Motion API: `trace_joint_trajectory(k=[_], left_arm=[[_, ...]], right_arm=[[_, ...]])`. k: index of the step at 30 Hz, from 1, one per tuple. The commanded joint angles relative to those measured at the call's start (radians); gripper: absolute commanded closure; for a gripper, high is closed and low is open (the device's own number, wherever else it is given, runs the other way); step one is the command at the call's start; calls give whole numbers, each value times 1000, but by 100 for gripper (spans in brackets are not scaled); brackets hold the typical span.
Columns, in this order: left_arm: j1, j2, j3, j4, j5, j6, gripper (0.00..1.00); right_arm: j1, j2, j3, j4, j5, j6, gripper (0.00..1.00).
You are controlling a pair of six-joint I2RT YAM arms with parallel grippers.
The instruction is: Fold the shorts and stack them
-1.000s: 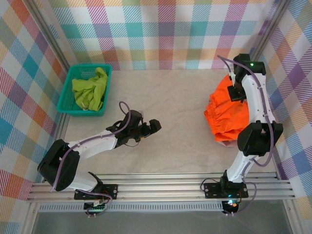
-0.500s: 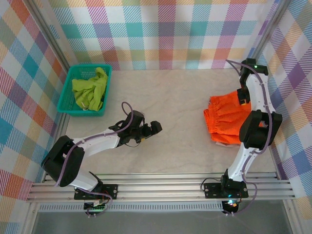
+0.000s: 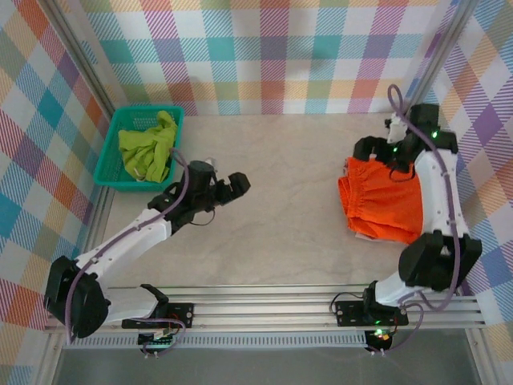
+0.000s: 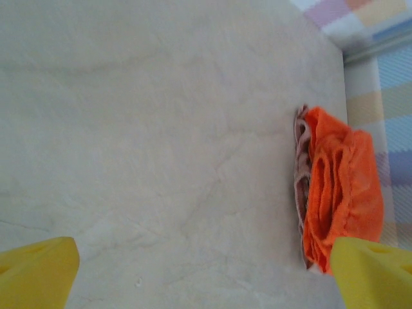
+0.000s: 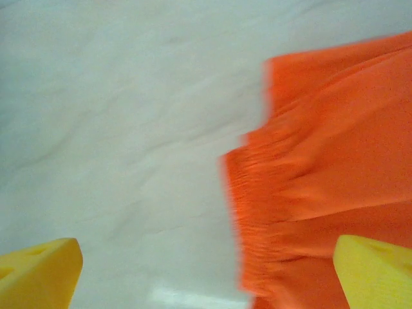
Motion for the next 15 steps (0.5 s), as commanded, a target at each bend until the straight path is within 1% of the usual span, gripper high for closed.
trace_joint_trajectory(k=[1, 3, 4, 8, 10, 12, 15], left_arm=[[63, -45, 86, -163, -66, 95, 0], [101, -54, 111, -196, -69, 112, 0], [117, -62, 116, -203, -66, 116, 0], [192, -70, 144, -241, -53, 140, 0], [225, -63, 183, -284, -73, 165, 0], [271, -41, 246, -326, -87, 196, 0], [358, 26, 379, -430, -126, 220, 0]], right_arm=[[5, -58, -232, 275, -368, 211, 1], [11, -89, -372, 411, -441, 301, 1], [11, -90, -418, 445, -455, 325, 0], [8, -34, -563, 464, -393, 326, 1], [-1, 15, -610, 470, -363, 326, 0], [-11, 49, -633, 473, -359, 333, 1], [-11, 26, -647, 487, -378, 347, 1]])
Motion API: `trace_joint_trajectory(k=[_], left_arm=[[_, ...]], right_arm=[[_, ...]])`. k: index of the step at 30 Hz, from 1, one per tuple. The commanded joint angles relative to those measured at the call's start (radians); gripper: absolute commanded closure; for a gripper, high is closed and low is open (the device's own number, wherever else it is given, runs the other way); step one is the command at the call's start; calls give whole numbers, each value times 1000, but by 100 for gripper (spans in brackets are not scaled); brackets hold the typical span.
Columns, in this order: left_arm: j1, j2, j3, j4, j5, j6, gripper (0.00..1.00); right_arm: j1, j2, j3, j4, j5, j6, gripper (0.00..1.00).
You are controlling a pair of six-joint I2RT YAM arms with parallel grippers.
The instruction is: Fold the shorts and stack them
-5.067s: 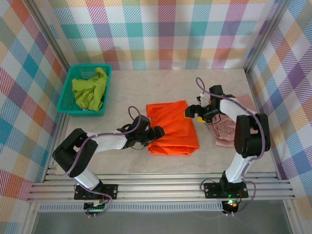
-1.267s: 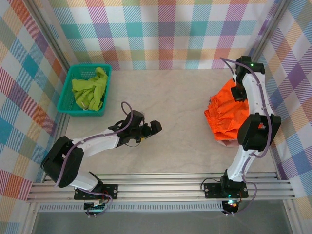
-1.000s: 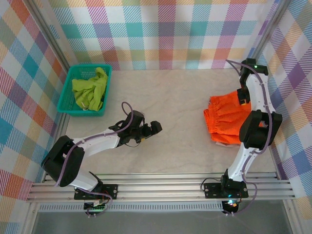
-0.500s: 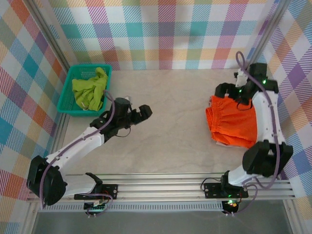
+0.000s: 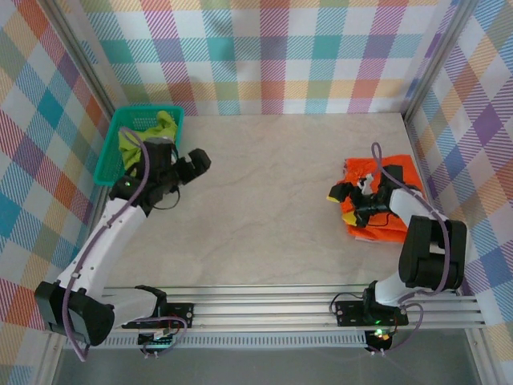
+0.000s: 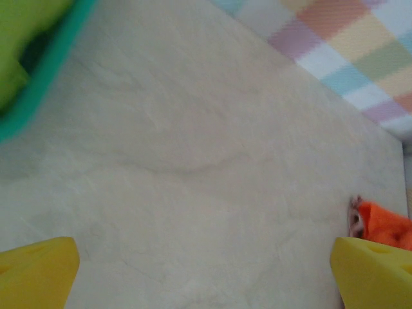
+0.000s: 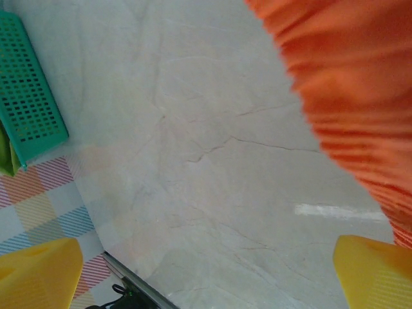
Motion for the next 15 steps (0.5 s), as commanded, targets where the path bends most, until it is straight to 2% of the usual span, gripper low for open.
trace_joint_trajectory(k=[1, 5, 8, 12, 15], left_arm=[[97, 66, 159, -146, -70, 63, 0], [193, 190, 356, -269, -204, 78, 0], [239, 321, 490, -338, -253, 107, 1], [260, 516, 668, -435, -332, 159, 5], [274, 650, 772, -488, -324, 163, 7]], right_arm=[[-6, -45, -3, 46, -51, 25, 0], [-4, -170, 27, 14, -61, 20, 1], [2, -270, 40, 19, -49, 25, 1], [14, -350, 56, 24, -41, 43, 1], [23, -362, 67, 16, -39, 46, 0]])
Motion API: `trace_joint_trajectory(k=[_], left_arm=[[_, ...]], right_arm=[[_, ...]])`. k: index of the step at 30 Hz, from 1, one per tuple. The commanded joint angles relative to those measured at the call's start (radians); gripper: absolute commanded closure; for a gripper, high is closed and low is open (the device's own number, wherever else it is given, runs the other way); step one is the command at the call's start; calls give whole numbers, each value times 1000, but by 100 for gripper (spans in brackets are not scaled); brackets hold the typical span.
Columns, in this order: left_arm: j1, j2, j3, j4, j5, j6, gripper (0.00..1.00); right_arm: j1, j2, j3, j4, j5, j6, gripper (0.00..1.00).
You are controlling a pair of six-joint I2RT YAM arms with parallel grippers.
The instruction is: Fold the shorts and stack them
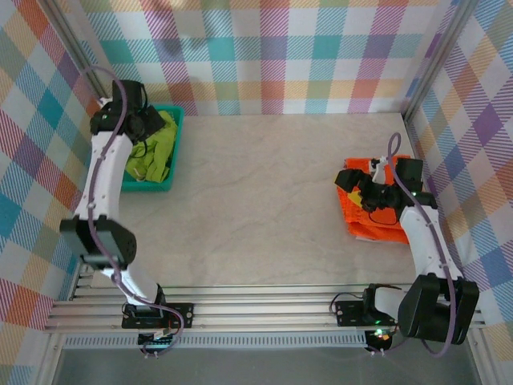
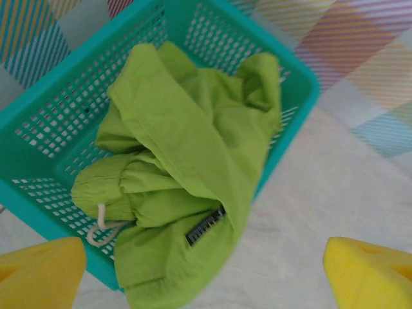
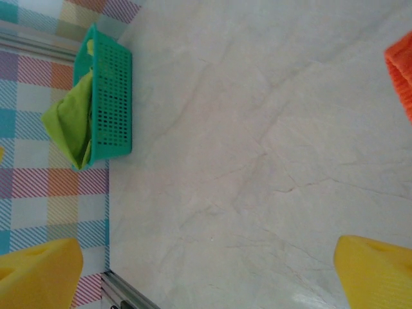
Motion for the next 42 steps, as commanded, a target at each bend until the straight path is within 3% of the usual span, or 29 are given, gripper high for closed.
trace_joint_trajectory(k=[1, 7, 10, 13, 17, 19, 28, 34, 38, 42], left_arm=[[17, 136, 102, -144, -39, 43, 8], [22, 365, 286, -208, 29, 23, 17], [29, 445, 362, -239, 62, 0, 27], [41, 472, 378, -243, 78, -20, 48], [51, 394, 400, -215, 96, -21, 89], [51, 315, 399, -171, 112, -18, 100], [14, -58, 402, 121, 314, -101, 100], [-159, -160, 433, 258, 364, -55, 100], [-324, -137, 484, 266, 367, 15, 100], [-428, -64, 500, 237, 308, 17, 100]], right_arm=[[14, -4, 22, -2, -18, 17, 1], [26, 9, 8, 17, -26, 24, 1], [28, 16, 3, 16, -34, 24, 1], [30, 11, -3, 10, -31, 21, 0], [30, -2, -8, 15, -39, 22, 0], [30, -8, -8, 26, -42, 24, 0], [33, -66, -5, 115, -52, 51, 1], [34, -128, -7, 165, -25, 51, 0], [34, -155, -5, 174, -8, 51, 1], [36, -153, 1, 159, -11, 51, 1]])
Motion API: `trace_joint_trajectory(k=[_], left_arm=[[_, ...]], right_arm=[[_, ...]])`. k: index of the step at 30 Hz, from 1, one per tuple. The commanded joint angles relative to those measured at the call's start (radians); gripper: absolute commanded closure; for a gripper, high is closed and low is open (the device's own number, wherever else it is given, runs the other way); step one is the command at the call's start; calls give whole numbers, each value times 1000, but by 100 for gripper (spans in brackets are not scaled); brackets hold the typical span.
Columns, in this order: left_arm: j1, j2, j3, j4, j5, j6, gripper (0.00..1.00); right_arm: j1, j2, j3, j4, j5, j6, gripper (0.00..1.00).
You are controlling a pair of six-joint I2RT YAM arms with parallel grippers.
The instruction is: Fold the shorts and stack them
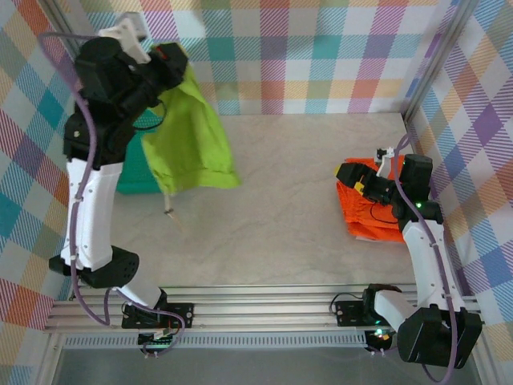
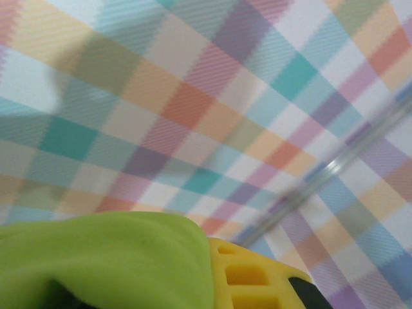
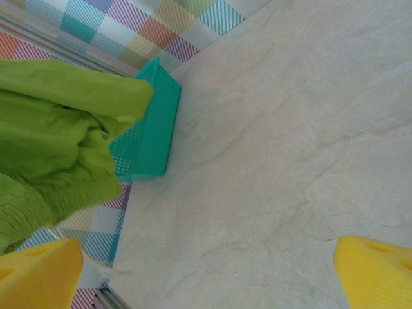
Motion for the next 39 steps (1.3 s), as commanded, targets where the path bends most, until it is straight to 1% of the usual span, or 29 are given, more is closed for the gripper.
trace_joint_trajectory(k=[1, 5, 10, 13, 15, 17, 19, 21, 23, 26, 30, 34, 39], left_arm=[[-66, 93, 9, 16, -44, 33, 100], [-132, 200, 10, -4, -127, 5, 100], [-140, 344, 9, -73, -191, -72, 100], [-142, 415, -16, -131, -170, -82, 100], [-145, 416, -99, -136, -150, -89, 100], [-152, 358, -256, -77, -157, -94, 100], [-154, 260, -466, 40, -156, -104, 99], [-157, 145, -682, 166, -143, -126, 95], [-158, 56, -855, 245, -119, -129, 92], [-165, -52, -1071, 305, -113, -122, 91], [-190, -206, -1339, 416, -132, -137, 90], [-237, -289, -1511, 511, -161, -143, 87], [-327, -287, -1619, 530, -239, -143, 86]], right_arm=[[8, -4, -2, 20, -1, 1, 1], [15, -7, -7, 1, -6, -11, 0], [48, -7, -10, -32, 13, -52, 0], [80, 13, -12, -44, 52, -83, 0], [106, 42, -14, -47, 79, -94, 0], [131, 71, -15, -47, 109, -90, 0], [158, 109, -13, -45, 142, -67, 0], [189, 150, -13, -27, 183, -20, 0], [219, 187, -11, 2, 206, 39, 0], [270, 242, 2, 42, 248, 119, 1], [350, 328, 61, 52, 305, 162, 1], [415, 409, 127, 56, 360, 251, 1], [525, 520, 259, -32, 465, 354, 8]])
